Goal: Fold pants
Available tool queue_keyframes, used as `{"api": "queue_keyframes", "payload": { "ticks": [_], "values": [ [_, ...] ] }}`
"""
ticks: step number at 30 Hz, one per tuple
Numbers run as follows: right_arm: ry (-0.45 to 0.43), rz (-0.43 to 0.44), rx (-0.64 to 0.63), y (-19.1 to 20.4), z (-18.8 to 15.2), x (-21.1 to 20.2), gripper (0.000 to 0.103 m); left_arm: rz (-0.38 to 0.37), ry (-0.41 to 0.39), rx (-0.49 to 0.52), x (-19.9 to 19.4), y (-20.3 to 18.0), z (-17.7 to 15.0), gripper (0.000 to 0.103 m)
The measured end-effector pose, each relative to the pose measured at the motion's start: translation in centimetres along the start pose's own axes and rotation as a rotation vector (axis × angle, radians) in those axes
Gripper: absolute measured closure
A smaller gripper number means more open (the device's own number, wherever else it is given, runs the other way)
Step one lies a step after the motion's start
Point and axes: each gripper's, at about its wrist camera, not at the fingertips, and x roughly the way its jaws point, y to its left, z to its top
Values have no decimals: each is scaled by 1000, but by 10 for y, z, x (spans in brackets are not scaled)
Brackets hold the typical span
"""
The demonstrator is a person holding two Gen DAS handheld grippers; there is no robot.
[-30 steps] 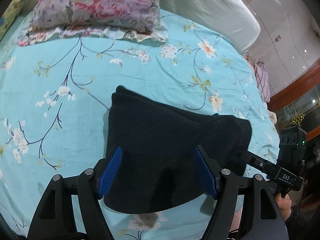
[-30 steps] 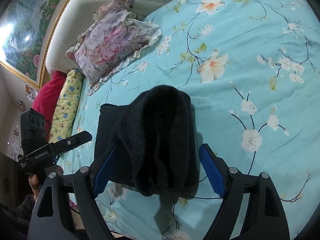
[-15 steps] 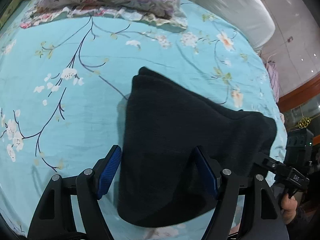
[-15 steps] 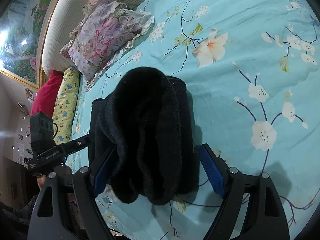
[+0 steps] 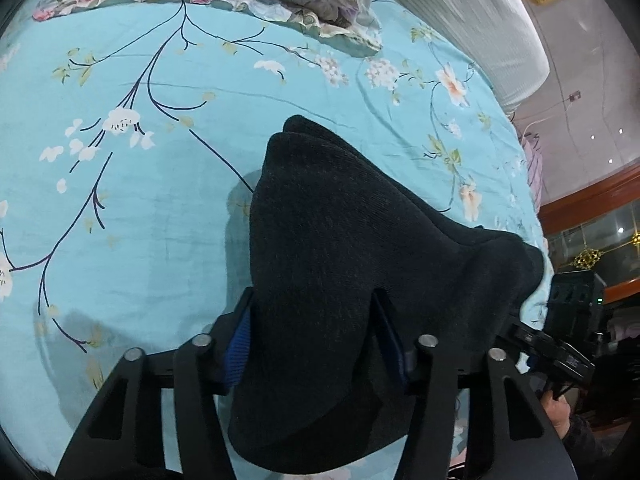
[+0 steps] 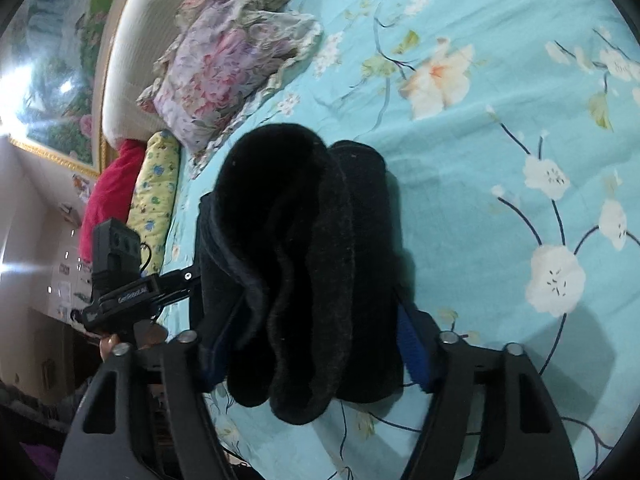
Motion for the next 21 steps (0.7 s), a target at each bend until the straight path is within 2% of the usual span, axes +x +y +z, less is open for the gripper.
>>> {"api": "queue_keyframes", "payload": {
  "ticks": [3,9,21],
  "values": [
    [-1,10,3,2,0,-3,52,-7,-10,5,-6,-4,-2,62],
    [-21,12,-41,25,4,-12,57,-13,-52,16,-28,-13,-4,70],
    [-20,99,-177,90,19,-8,57,6,-210,-25,-113,4,-11,70]
  ]
}}
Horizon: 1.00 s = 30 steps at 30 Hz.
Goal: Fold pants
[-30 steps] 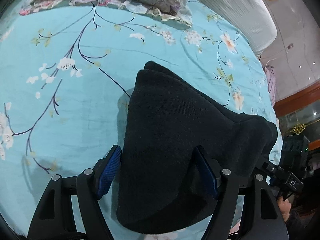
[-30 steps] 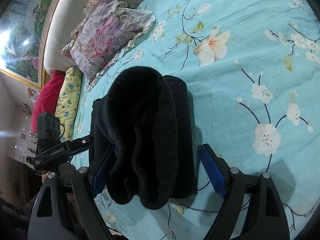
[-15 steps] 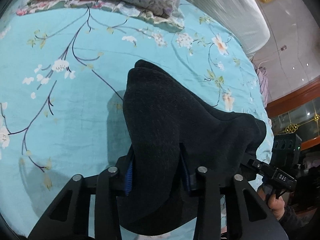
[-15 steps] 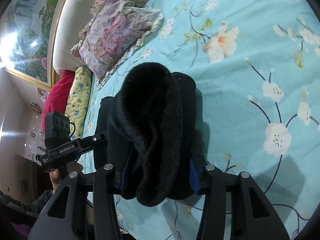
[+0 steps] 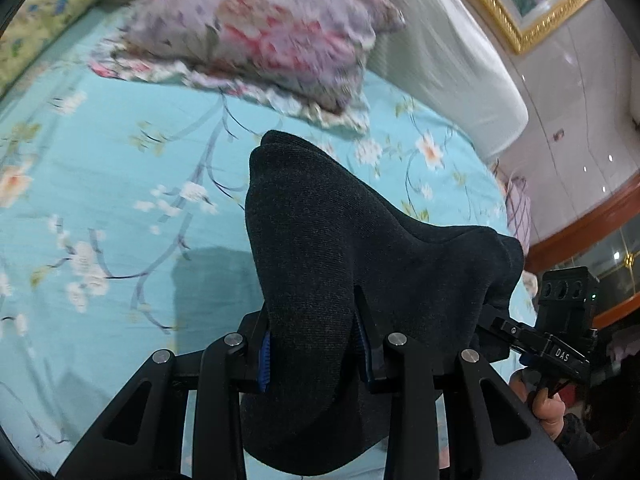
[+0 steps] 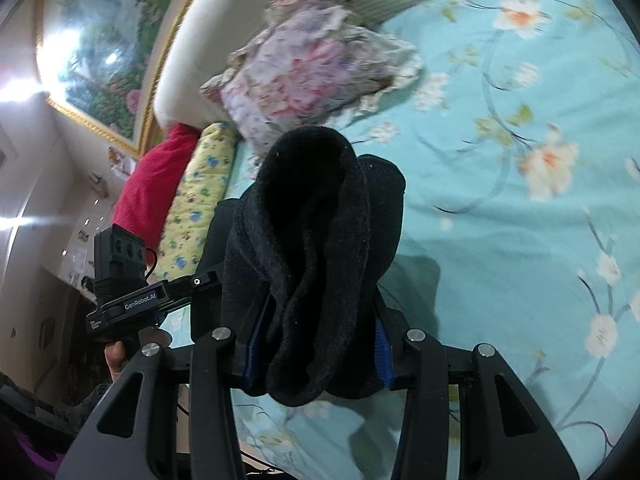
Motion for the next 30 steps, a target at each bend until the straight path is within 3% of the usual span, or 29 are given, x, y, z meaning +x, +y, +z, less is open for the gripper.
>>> {"api": "queue_keyframes", "payload": {
  "ticks": [17,30],
  "values": [
    [108,76,-134,57,38,71,57,100,-125,-103,-61,54,11,70],
    [173,59,-138,64,60,109,57,170,-121,-113,-54,72,30,70]
  ]
}}
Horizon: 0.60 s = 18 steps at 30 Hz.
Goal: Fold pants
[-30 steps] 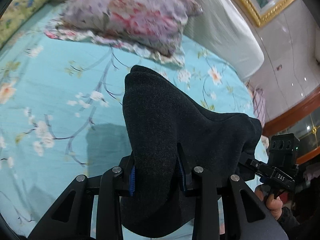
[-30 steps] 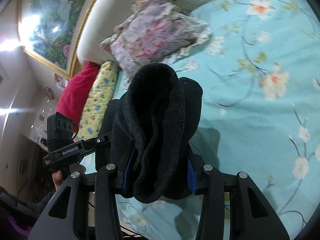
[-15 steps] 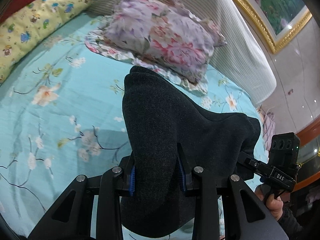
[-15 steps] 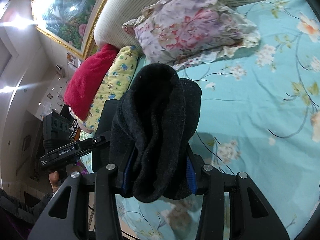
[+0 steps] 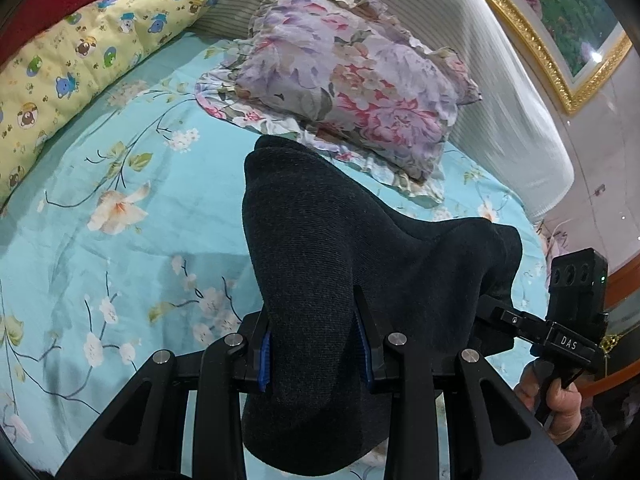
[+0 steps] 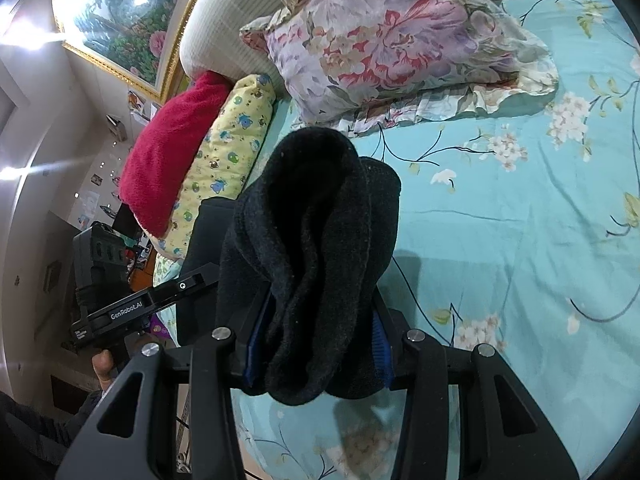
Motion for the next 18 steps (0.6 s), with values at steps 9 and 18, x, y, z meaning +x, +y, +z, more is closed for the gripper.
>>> {"api": "queue_keyframes", "payload": {
  "ticks": [9,18],
  "values": [
    [39,-11,22,-11,18,26,57,57,0,9,15,6,13,70],
    [78,-20,19,-19,32,48,57,115,-1,-1,30,13,21,71]
  ]
}}
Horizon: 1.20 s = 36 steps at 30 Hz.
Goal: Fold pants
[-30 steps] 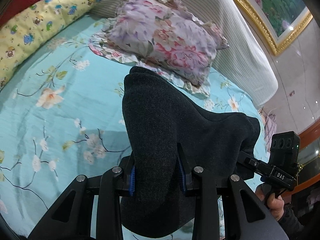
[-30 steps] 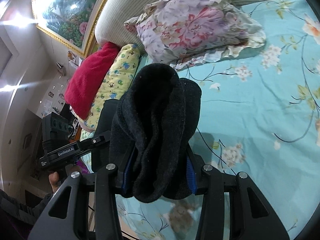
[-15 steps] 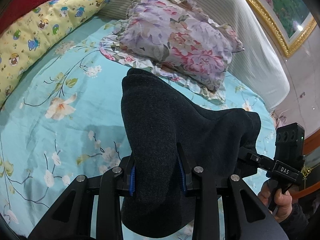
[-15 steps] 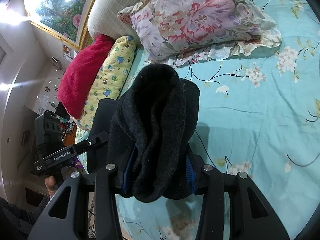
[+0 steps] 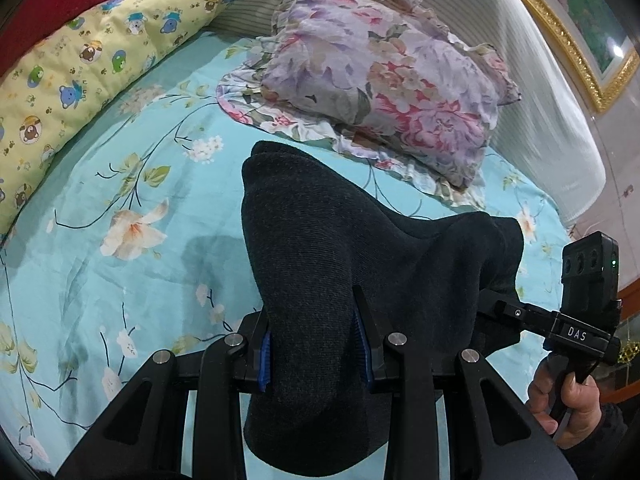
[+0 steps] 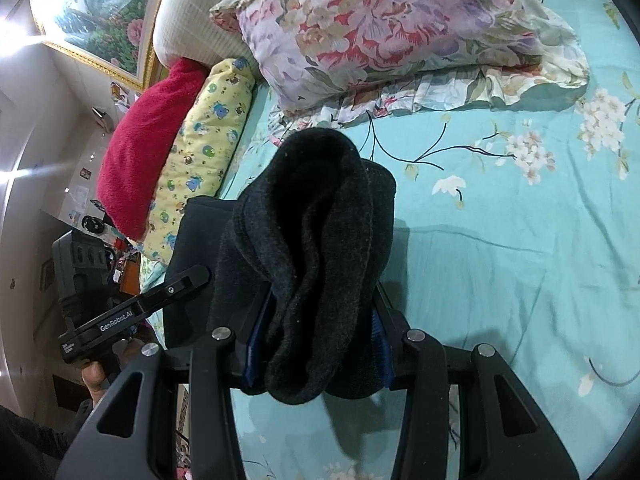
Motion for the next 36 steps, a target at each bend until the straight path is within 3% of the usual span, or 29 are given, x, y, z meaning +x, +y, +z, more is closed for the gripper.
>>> {"api": "queue_keyframes", "payload": {
  "ticks": [19,25,36],
  "values": [
    [56,-10,16,-19,17,30,56,20,24,-27,30,16,8,70],
    [65,-44,6,-27,19,35,45,22,38,-55,40,26,8,68],
    [51,-206,-87,-38,20,42,29,29,46,-71,59,44,0,54]
  ]
}}
